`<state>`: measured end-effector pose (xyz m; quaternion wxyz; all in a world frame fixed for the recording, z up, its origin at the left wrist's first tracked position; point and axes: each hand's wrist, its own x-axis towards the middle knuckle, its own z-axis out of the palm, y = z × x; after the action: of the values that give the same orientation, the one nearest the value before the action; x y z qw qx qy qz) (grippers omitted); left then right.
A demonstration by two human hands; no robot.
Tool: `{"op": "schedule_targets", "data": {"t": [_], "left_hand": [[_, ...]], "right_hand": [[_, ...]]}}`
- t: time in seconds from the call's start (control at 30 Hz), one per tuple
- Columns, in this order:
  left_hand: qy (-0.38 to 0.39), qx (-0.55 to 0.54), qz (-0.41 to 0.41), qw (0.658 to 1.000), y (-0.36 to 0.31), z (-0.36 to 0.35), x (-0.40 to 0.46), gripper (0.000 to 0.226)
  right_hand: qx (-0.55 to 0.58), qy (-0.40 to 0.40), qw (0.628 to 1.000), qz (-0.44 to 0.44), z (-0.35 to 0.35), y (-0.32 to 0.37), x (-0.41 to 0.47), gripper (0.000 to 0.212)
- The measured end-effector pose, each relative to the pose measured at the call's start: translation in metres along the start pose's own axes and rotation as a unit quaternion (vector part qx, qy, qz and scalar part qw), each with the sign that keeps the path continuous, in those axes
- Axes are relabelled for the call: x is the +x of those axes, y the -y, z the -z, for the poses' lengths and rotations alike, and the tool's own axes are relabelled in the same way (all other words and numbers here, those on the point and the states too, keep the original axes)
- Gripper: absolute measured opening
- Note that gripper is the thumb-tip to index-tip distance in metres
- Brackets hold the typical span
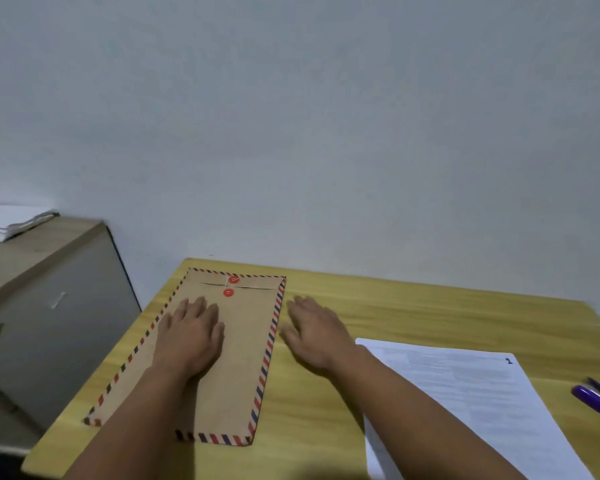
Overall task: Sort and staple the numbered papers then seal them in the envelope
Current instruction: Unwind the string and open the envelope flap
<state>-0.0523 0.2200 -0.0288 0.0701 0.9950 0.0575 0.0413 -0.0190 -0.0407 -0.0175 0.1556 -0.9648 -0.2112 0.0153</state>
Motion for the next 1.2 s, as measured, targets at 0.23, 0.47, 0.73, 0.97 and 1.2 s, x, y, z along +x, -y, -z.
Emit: {"op": "schedule_targets", "data": {"t": [0.23, 0.47, 0.73, 0.97, 1.2], "left_hand": [[0.032, -0.01, 0.051, 0.998, 0.021, -0.014, -0.009, 0.063], [0.031, -0.022, 0.026, 0.999, -0.014, -0.016, -0.049, 0.062], [0.043, -0.031, 0.008, 0.999, -0.062, -0.016, -0.107, 0.062], [-0.012, -0.016, -0.017, 1.0, -0.054, 0.003, -0.086, 0.045], [-0.009, -0.033, -0.048, 0.998, -0.021, -0.016, -0.021, 0.06]], "right_hand": [[-0.043, 0.096, 0.994, 0.005, -0.034, 0.055, 0.011, 0.088], [-0.059, 0.115, 0.991, -0.018, -0.017, 0.042, -0.037, 0.089], [-0.081, 0.104, 0.991, -0.033, 0.009, 0.024, -0.096, 0.058], [0.023, 0.045, 0.995, -0.09, 0.032, 0.029, -0.077, 0.038], [0.115, 0.023, 0.985, -0.126, 0.015, 0.037, 0.013, 0.016]]}}
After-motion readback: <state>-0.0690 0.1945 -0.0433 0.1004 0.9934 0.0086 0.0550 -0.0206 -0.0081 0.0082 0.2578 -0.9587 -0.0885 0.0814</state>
